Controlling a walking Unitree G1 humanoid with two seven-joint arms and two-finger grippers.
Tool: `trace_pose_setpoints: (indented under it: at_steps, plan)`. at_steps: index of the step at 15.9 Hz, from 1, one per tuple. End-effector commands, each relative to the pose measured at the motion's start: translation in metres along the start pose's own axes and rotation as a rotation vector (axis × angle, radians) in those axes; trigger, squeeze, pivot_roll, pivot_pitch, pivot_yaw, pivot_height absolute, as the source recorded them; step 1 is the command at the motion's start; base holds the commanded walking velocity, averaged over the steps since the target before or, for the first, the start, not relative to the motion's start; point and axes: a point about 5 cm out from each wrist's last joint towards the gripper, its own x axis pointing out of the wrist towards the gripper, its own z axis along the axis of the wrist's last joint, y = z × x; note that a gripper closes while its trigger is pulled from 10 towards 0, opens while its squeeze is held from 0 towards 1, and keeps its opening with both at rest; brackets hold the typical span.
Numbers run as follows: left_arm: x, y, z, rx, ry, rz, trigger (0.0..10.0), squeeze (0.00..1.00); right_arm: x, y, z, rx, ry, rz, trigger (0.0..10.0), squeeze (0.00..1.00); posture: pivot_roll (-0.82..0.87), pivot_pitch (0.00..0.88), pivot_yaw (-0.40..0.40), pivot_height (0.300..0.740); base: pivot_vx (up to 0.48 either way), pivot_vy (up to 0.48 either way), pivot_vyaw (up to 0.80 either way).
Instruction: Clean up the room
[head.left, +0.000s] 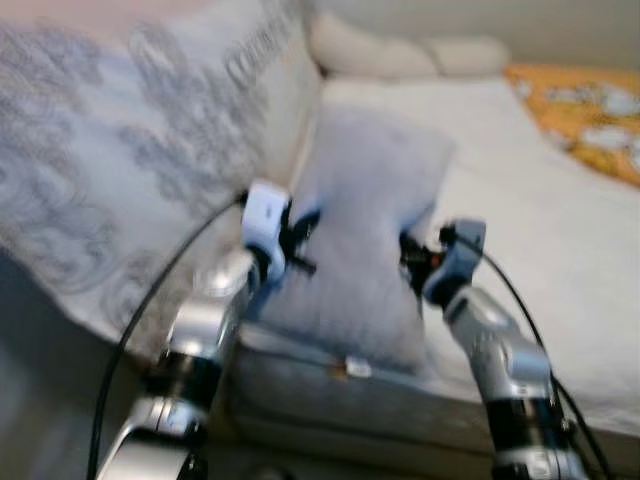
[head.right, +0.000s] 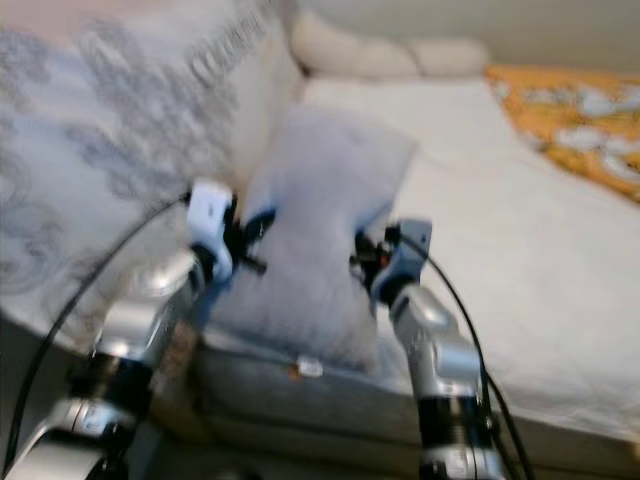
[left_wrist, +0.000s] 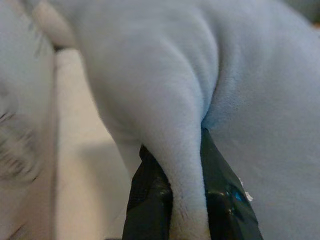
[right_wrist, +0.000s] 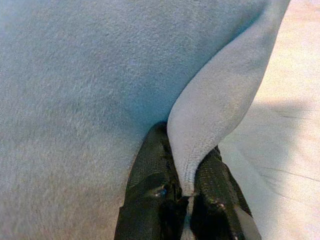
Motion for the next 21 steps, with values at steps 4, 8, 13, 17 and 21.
trace_pose_setpoints:
  at_steps: [4,8,13,17,21]
  plan:
    - [-0.0024,0.0055,0.0107,0.016,-0.041,0.026,10.0,0.0,0.0072,0.0148,0.0031,-0.02,0.005,0.07,10.0,0.0,0.09,0.0,0.015,0.74,0.269,0.0,0.0]
    - [-0.0041,0.008,0.0103,0.018,-0.039,0.037,10.0,0.0,0.0091,0.016,0.002,-0.024,0.012,0.079,10.0,0.0,0.09,0.0,0.015,0.74,0.271,0.0,0.0]
    - [-0.0026,0.0076,0.0118,0.023,-0.035,0.031,10.0,0.0,0.0088,0.0151,0.0019,-0.005,0.007,0.076,10.0,0.0,0.08,0.0,0.034,0.74,0.274,0.0,0.0]
    - [-0.002,0.0064,0.011,0.019,-0.032,0.027,10.0,0.0,0.0087,0.0145,0.0002,-0.002,0.015,0.072,10.0,0.0,0.08,0.0,0.03,0.74,0.269,0.0,0.0]
    - [-0.0032,0.006,0.0097,0.013,-0.032,0.032,10.0,0.0,0.0091,0.0157,0.0008,-0.02,0.017,0.079,10.0,0.0,0.09,0.0,0.021,0.74,0.273,0.0,-0.15]
